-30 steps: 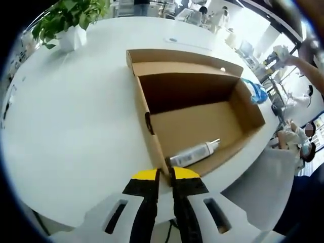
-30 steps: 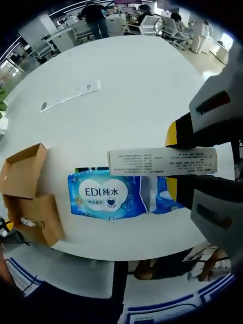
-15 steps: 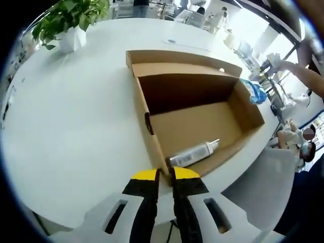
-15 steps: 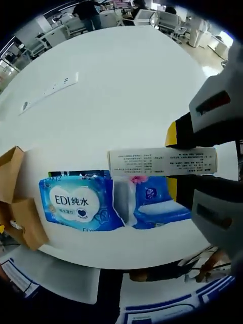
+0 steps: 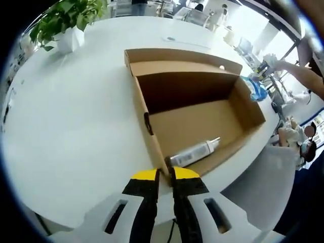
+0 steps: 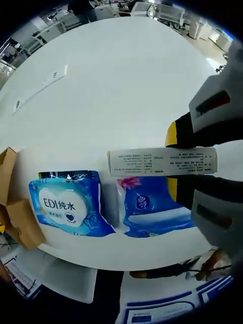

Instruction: Operate the shoe box by opening the lid, removing the specified soft item, and placing it in the target area until the item is outside and the box remains undamaged.

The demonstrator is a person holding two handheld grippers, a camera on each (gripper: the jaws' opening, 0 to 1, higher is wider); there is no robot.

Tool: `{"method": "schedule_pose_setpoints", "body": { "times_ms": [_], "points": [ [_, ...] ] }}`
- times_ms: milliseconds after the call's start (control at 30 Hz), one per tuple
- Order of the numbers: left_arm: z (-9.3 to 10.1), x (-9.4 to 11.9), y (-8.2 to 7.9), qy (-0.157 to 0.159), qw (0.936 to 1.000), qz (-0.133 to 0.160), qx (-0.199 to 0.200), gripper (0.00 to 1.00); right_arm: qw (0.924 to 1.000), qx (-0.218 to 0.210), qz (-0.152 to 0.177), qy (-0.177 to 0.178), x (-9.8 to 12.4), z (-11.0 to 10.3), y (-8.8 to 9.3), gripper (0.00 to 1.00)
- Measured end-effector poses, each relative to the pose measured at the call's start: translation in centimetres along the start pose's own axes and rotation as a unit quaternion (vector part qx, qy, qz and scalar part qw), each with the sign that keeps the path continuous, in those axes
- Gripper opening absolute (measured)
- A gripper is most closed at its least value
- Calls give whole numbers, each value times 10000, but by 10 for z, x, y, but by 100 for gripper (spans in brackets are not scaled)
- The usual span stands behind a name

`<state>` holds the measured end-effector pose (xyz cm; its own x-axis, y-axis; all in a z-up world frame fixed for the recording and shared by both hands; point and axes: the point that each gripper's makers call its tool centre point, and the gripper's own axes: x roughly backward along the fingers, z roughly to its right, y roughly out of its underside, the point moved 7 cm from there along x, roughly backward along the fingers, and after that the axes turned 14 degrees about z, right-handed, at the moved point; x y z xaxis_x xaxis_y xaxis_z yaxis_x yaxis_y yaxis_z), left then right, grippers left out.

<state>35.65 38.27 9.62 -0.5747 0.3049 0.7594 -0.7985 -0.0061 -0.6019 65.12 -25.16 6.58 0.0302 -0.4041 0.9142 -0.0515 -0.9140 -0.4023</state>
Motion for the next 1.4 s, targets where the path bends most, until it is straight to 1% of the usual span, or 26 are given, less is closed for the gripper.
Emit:
{"method": "schedule_pose_setpoints", "body": {
  "times_ms": [133, 267, 367, 400, 433, 467, 500, 567, 600, 700, 767, 833, 867, 933, 1000, 1067, 1100, 1133, 1167, 1267, 1400],
  "points": [
    [-1, -1, 0, -27, 10000, -26, -9, 7, 10000, -78, 48, 13, -1, 1, 6, 17],
    [-1, -1, 0, -41, 10000, -46, -10, 7, 10000, -15, 88, 3, -3, 0, 6, 18],
    [-1, -2, 0, -62, 9999, -82, -37, 7, 9999, -65, 122, -4, -4, -1, 5, 18],
    [-1, -2, 0, -63, 9999, -86, -39, 7, 9999, -81, 121, -23, -4, -2, 5, 18],
    [-1, -2, 0, -60, 9999, -97, -76, 7, 10000, 7, 78, 13, -3, -2, 5, 18],
    [-1, -2, 0, -64, 9999, -100, -62, 7, 10000, -12, 61, 50, -2, -3, 4, 18],
    [-1, -2, 0, -68, 9999, -104, -46, 7, 9999, -34, 150, 67, -2, -2, 3, 20],
    [0, -2, 0, -60, 9999, -106, -59, 7, 9995, -87, 238, 171, -1, 0, 1, 27],
    [0, -2, 0, -62, 9999, -108, -50, 7, 9994, -72, 261, 202, 1, 1, 0, 29],
    [0, -2, 0, -62, 9999, -113, -69, 7, 9993, -61, 273, 231, 6, 0, -3, 27],
    [0, -2, 0, -62, 9998, -115, -124, 7, 9992, -9, 303, 256, 11, -3, -8, 25],
    [1, -2, 0, -57, 9998, -118, -124, 7, 9988, 48, 368, 323, 18, -6, -18, 24],
    [1, -2, 0, -46, 9998, -120, -142, 7, 9979, 97, 495, 413, 23, -8, -27, 24],
    [0, -2, 0, -20, 9998, -124, -137, 7, 9970, 118, 613, 451, 27, -12, -36, 24],
    [0, -2, 0, -13, 9998, -124, -162, 7, 9937, 156, 882, 668, 37, -19, -57, 25],
    [0, -2, 0, -18, 9997, -119, -210, 7, 9919, 267, 1006, 727, 43, -27, -71, 24],
    [0, -2, 0, -9, 9996, -116, -258, 7, 9902, 353, 1093, 798, 47, -33, -83, 24],
    [0, -2, 0, -7, 9996, -113, -256, 7, 9895, 400, 1133, 803, 50, -38, -90, 23],
    [0, -2, 0, -2, 9996, -102, -249, 7, 9877, 461, 1218, 870, 53, -45, -103, 22],
    [1, -1, 0, 5, 9997, -75, -230, 7, 9834, 654, 1433, 904, 57, -64, -133, 20],
    [1, 0, 1, 10, 9998, -30, -171, 7, 9787, 761, 1703, 859, 55, -93, -174, 20]
  ]
}}
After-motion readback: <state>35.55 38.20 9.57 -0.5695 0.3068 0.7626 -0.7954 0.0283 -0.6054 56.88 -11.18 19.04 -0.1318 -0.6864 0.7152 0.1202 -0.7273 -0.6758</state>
